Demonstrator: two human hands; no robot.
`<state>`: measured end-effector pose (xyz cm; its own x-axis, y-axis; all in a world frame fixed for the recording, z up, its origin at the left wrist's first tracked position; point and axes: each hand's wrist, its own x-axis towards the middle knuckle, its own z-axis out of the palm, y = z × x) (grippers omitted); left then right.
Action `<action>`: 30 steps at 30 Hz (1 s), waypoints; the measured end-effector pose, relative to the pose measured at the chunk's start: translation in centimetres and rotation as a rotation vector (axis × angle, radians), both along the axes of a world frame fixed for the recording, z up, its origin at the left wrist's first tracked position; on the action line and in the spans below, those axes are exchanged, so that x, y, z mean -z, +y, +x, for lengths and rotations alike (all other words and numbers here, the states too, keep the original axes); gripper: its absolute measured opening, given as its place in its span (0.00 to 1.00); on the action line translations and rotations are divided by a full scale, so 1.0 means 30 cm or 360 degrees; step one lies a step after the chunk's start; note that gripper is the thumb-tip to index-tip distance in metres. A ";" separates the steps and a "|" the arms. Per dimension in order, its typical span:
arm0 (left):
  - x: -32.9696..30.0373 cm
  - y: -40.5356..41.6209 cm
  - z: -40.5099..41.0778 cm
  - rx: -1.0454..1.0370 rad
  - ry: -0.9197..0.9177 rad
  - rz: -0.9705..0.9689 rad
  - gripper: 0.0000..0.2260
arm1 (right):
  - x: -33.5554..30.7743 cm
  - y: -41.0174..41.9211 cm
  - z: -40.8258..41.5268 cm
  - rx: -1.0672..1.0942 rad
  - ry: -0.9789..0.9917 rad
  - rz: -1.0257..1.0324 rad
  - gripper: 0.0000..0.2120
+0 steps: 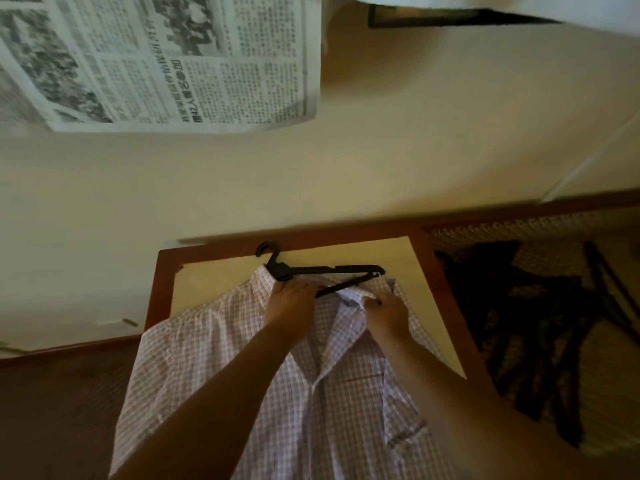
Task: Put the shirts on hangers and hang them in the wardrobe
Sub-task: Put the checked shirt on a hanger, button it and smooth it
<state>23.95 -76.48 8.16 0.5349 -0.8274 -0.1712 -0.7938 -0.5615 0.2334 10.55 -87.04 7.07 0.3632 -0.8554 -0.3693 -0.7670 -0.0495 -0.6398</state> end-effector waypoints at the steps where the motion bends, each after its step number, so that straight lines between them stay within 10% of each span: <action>1: -0.005 0.012 0.001 0.0039 -0.0062 -0.0013 0.16 | -0.011 -0.010 -0.003 0.0039 -0.0031 0.0040 0.12; 16: -0.001 0.202 -0.032 0.0200 -0.0267 0.0157 0.14 | -0.034 -0.064 0.002 0.0508 -0.0721 0.0997 0.07; 25: 0.043 0.189 -0.064 0.0209 -0.0248 0.0360 0.12 | -0.157 -0.033 0.037 0.0024 -0.0651 0.0381 0.20; 30: 0.025 0.054 -0.035 0.0151 -0.0265 0.0189 0.11 | -0.179 0.011 0.087 -0.0203 -0.0567 0.0240 0.11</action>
<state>22.90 -74.85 7.40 0.4846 -0.8547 -0.1861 -0.8665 -0.4981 0.0313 13.17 -86.70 12.43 0.5906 -0.7411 -0.3193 -0.4898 -0.0147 -0.8717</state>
